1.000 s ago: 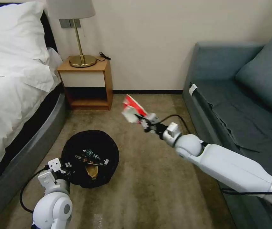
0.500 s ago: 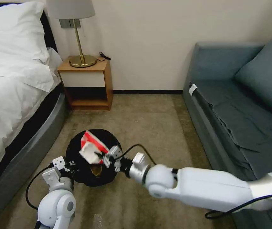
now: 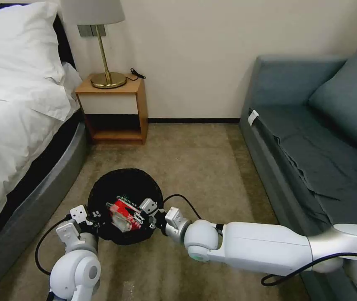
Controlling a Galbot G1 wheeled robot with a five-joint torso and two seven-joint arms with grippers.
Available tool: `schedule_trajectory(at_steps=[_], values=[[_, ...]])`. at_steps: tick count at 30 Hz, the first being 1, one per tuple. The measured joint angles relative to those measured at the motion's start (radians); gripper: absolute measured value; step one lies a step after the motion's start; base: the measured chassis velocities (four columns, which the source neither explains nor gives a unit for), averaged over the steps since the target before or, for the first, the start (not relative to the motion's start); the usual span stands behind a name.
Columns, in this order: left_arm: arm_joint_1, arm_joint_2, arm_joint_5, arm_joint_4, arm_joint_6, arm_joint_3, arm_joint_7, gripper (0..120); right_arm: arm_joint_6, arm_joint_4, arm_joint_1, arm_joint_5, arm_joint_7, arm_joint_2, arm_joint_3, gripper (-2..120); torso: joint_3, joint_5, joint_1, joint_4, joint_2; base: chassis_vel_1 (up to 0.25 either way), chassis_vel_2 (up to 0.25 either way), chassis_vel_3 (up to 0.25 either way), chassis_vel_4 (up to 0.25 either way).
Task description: Pick up the trash bin, then pick up the garbage on the floor and place it into the trash bin.
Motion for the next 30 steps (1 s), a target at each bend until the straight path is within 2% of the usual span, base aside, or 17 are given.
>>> schedule_trajectory(at_steps=[2, 5, 6, 7, 9, 11, 15, 17, 20, 26, 28, 30], values=[[0.0, 0.0, -0.01, 0.004, 0.0, 0.0, -0.006, 3, -0.004, 0.014, -0.002, 0.0, 0.005, -0.009, 0.017, 47, 0.0, 0.0001, 0.0, 0.0, 0.0, 0.0, 0.0, 0.0, 0.0], [-0.002, 0.002, -0.071, 0.02, 0.004, 0.001, -0.04, 3, -0.008, 0.056, -0.002, -0.006, 0.011, -0.038, 0.068, 60, 0.0, 0.0, 0.0, 0.0, 0.0, 0.0, 0.0, 0.0, 0.0], [-0.006, 0.003, -0.124, 0.025, 0.014, 0.001, -0.074, 3, -0.01, 0.075, 0.0, -0.006, 0.011, -0.052, 0.087, 67, 0.0, 0.0, 0.0, 0.0, 0.0, 0.0, 0.0, 0.0, 0.0], [-0.006, 0.003, -0.124, 0.025, 0.014, 0.001, -0.074, 3, -0.01, 0.075, 0.0, -0.006, 0.011, -0.052, 0.087, 67, 0.0, 0.0, 0.0, 0.0, 0.0, 0.0, 0.0, 0.0, 0.0], [-0.019, 0.006, -0.24, 0.034, 0.043, 0.001, -0.154, 3, -0.011, 0.106, 0.001, -0.009, 0.011, -0.073, 0.117, 77, 0.0, 0.0, 0.0, -0.0001, 0.0, 0.0, 0.0, 0.0, 0.0], [-0.022, 0.006, -0.267, 0.038, 0.05, 0.001, -0.173, 3, -0.012, 0.113, 0.0, -0.01, 0.011, -0.079, 0.125, 80, 0.0, 0.0, 0.0, -0.0001, 0.0, 0.0, 0.0, 0.0, 0.0], [-0.04, 0.009, -0.397, 0.057, 0.08, -0.001, -0.271, 3, -0.014, 0.137, -0.021, -0.019, 0.013, -0.099, 0.156, 97, 0.0, 0.0, 0.0, -0.0001, 0.0, 0.0, 0.0, 0.0, 0.0], [-0.043, 0.01, -0.428, 0.064, 0.091, -0.003, -0.295, 3, -0.014, 0.138, -0.03, -0.025, 0.014, -0.103, 0.166, 99, 0.0, 0.0, 0.0, -0.0002, 0.0, 0.0, 0.0, 0.0, 0.0], [-0.047, 0.011, -0.442, 0.078, 0.106, -0.007, -0.322, 3, -0.013, 0.138, -0.054, -0.036, 0.014, -0.109, 0.181, 100, 0.0, 0.0001, 0.0, 0.0, 0.0, 0.0, 0.0, 0.0, 0.0], [-0.049, 0.011, -0.443, 0.091, 0.112, -0.009, -0.326, 3, -0.009, 0.138, -0.081, -0.046, 0.014, -0.114, 0.196, 100, 0.0, 0.0, 0.0, -0.0001, 0.0, 0.0, 0.0, 0.0, 0.0], [-0.047, 0.011, -0.427, 0.091, 0.109, -0.009, -0.311, 4, -0.008, 0.138, -0.093, -0.048, 0.014, -0.117, 0.207, 100, 0.0, 0.0, 0.0, -0.0001, 0.0, 0.0, 0.0, 0.0, 0.0], [-0.043, 0.01, -0.393, 0.091, 0.097, -0.009, -0.283, 12, -0.008, 0.138, -0.103, -0.049, 0.013, -0.12, 0.217, 100, 0.0, 0.0, 0.0, -0.0001, 0.0, 0.0, 0.0, 0.0, 0.0]])
